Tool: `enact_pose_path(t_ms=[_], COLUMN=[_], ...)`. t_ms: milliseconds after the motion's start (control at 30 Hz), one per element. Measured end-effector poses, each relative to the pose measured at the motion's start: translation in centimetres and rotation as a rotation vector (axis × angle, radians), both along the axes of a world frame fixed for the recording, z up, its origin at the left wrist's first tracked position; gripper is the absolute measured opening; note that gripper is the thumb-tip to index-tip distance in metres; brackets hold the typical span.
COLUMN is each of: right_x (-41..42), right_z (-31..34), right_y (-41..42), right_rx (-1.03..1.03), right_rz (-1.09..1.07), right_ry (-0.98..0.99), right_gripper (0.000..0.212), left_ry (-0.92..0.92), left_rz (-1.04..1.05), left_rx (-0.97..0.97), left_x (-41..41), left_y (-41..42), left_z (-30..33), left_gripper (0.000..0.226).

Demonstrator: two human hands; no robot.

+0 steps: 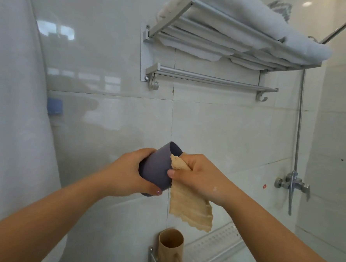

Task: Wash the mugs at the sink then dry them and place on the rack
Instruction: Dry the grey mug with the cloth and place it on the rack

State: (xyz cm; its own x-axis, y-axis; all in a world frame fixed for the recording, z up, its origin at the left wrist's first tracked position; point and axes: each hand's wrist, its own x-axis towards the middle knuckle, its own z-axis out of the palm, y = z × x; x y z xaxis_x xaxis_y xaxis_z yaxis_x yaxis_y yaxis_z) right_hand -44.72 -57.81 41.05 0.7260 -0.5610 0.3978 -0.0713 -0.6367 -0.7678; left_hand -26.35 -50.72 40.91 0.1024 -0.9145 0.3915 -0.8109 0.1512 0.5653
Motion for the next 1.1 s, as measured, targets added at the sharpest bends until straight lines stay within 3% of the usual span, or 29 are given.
enact_pose_path(t_ms=[200, 267, 333, 467, 567, 667, 767, 833, 900, 1000, 1033, 1100], right_x=[1.3, 1.3, 0.8, -0.5, -0.9, -0.8, -0.4, -0.1, 0.1, 0.0, 0.0, -0.2], right_z=[0.4, 0.5, 0.6, 1.0, 1.3, 1.3, 1.4, 1.7, 1.9, 2.1, 2.0, 1.7], right_y=[0.3, 0.4, 0.1, -0.3, -0.5, -0.7, -0.7, -0.8, -1.1, -1.3, -1.4, -1.5], right_rx=[0.208, 0.203, 0.19, 0.206, 0.17, 0.175, 0.163, 0.173, 0.191, 0.235, 0.24, 0.23], right_rz=[-0.032, -0.065, -0.069, 0.017, 0.064, 0.054, 0.006, -0.032, -0.076, -0.095, -0.09, -0.071], right_ry=[-0.073, -0.102, -0.157, -0.246, -0.182, -0.168, -0.205, -0.249, -0.27, -0.256, -0.25, -0.236], right_gripper=[0.03, 0.023, 0.019, 0.015, 0.016, 0.014, 0.019, 0.021, 0.022, 0.023, 0.023, 0.022], left_ry=[-0.215, -0.206, -0.013, 0.677, 1.048, 1.225, 1.219, 1.14, 0.985, 0.702, 0.682, 0.829], left_rz=[0.17, 0.153, 0.113, -0.042, -0.257, -0.326, -0.315, -0.319, -0.262, -0.134, -0.141, -0.232], left_rx=[-0.287, -0.301, -0.279, 0.01, 0.233, 0.177, 0.061, 0.008, -0.051, -0.111, -0.077, 0.089], left_x=[-1.3, -1.6, -1.3, -0.1, 0.1, -0.2, -0.6, -1.1, -1.5, -2.1, -1.7, -0.9], left_y=[-0.5, -0.5, -0.2, 0.6, 0.9, 0.6, -0.1, -0.4, -0.6, -0.4, -0.3, 0.2], left_z=[-2.2, -2.6, -2.4, -1.5, -1.6, -1.5, -1.7, -1.7, -2.1, -2.7, -2.9, -2.9], left_gripper=[0.065, 0.071, 0.087, 0.127, 0.117, 0.101, 0.086, 0.101, 0.101, 0.073, 0.077, 0.097])
